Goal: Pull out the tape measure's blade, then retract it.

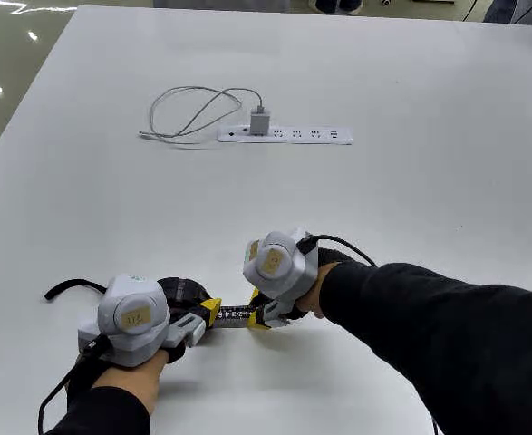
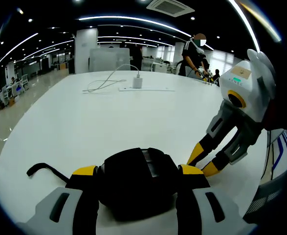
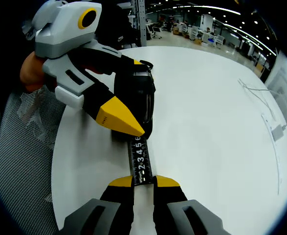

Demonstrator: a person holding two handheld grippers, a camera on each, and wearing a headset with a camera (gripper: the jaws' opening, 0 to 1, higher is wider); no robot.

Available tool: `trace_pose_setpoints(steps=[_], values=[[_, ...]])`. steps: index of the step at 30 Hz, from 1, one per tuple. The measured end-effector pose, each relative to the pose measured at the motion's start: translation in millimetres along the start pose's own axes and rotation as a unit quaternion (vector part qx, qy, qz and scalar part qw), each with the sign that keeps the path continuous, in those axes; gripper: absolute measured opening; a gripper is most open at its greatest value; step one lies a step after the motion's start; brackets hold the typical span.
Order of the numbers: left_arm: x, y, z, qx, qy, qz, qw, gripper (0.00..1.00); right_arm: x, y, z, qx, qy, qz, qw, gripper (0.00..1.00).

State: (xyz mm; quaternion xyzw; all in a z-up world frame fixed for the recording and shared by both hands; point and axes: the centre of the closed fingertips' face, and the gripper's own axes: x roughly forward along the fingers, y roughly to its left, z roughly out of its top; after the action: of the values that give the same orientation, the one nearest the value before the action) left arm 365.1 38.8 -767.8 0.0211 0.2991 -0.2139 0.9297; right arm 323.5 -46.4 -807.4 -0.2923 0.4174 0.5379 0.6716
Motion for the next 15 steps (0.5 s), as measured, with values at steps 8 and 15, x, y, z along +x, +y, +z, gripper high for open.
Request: trace_pose_setpoints(steps=[8, 15], values=[[-0.7, -0.7, 0.1, 0.0, 0.0, 0.0, 1.0, 0.6, 1.4, 0.1, 2.7, 0.006, -0.011, -0.002, 0.9999, 0.1], [-1.5, -1.1, 0.4, 0.0, -0.001, 0.0, 1.0, 0.6, 2.7, 1.3, 5.9, 0.006, -0.015, -0.003, 0.9999, 0.11]])
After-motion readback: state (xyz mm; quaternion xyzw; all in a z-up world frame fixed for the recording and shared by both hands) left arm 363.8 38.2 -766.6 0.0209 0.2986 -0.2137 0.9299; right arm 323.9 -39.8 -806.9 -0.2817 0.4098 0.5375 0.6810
